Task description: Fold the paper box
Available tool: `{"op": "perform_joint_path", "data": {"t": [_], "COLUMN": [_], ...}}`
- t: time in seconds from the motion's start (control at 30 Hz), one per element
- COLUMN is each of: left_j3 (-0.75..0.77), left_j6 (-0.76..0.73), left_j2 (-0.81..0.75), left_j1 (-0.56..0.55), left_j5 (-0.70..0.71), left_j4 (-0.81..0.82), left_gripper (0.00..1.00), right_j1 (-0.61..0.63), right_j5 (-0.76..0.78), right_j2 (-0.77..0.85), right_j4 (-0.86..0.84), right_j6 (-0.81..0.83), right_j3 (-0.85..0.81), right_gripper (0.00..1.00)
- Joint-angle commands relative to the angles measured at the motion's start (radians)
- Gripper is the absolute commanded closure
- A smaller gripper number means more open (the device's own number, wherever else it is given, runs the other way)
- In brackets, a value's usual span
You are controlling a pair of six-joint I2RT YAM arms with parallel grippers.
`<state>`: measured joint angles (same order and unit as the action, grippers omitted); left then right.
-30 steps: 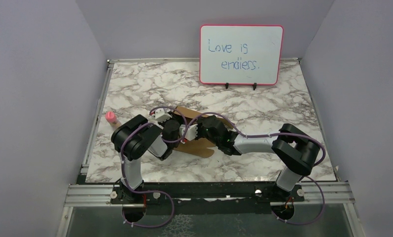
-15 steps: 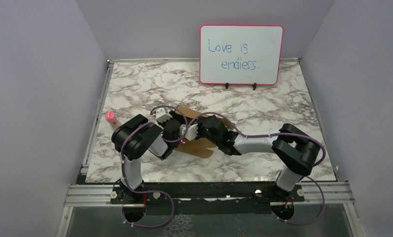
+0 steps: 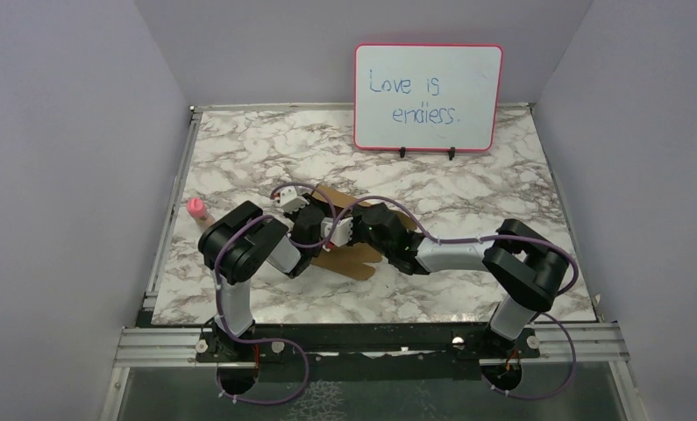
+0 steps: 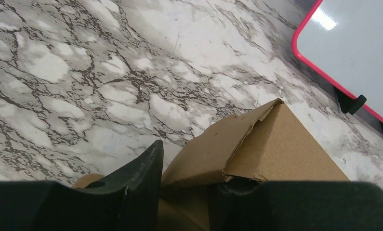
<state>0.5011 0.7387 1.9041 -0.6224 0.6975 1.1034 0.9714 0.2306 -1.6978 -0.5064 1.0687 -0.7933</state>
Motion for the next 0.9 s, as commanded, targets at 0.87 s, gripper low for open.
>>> {"op": "perform_joint_path", "data": {"t": [0.87], "left_j3": [-0.082], "left_j6": [-0.035], "left_j2": [-0.25], "left_j1": [0.02], "left_j5": [-0.067], "left_j4": [-0.332], "left_gripper": [0.29], "right_j1": [0.038], "right_j5": [-0.045], "right_j2": [-0.003], "right_j4": [0.077], "right_j6": [-0.022], "right_j3": [0.05], "right_gripper": [0.99]}}
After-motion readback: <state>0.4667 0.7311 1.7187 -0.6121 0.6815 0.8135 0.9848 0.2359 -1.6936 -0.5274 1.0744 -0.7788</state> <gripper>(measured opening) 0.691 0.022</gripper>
